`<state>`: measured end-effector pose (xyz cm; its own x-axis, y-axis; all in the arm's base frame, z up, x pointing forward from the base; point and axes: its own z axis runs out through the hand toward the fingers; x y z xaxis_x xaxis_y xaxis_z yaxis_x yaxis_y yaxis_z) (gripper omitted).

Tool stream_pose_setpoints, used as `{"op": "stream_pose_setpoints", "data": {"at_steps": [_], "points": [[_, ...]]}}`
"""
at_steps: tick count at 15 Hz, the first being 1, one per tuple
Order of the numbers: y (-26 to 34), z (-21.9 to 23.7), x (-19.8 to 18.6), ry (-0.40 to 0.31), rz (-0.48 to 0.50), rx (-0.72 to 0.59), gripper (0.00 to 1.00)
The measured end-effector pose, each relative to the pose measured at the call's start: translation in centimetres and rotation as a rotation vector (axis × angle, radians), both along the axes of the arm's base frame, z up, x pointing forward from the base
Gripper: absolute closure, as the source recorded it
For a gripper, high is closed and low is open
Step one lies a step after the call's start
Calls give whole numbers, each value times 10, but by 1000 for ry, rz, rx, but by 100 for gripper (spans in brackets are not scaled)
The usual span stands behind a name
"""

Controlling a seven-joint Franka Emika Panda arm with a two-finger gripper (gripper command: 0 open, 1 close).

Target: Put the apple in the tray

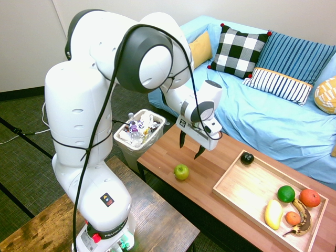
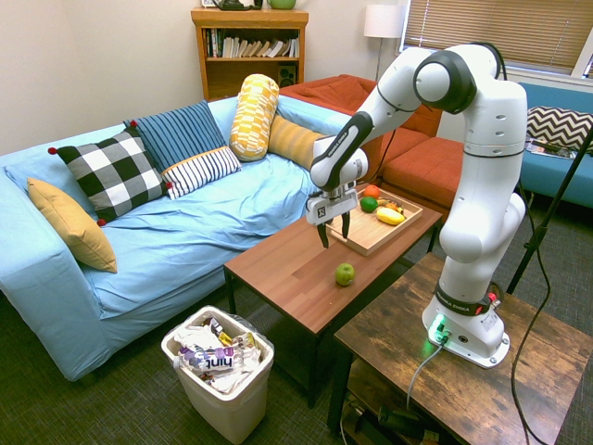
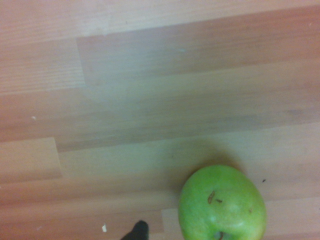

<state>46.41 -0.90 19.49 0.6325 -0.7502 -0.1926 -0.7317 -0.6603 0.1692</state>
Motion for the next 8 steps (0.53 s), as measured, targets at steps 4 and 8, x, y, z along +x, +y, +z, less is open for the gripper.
{"op": "stream_pose_setpoints", "data": {"at_steps": [4, 8], "points": [[-5, -50, -10, 60, 3, -12, 0], [-12, -80, -20, 101, 12, -15, 0]]}}
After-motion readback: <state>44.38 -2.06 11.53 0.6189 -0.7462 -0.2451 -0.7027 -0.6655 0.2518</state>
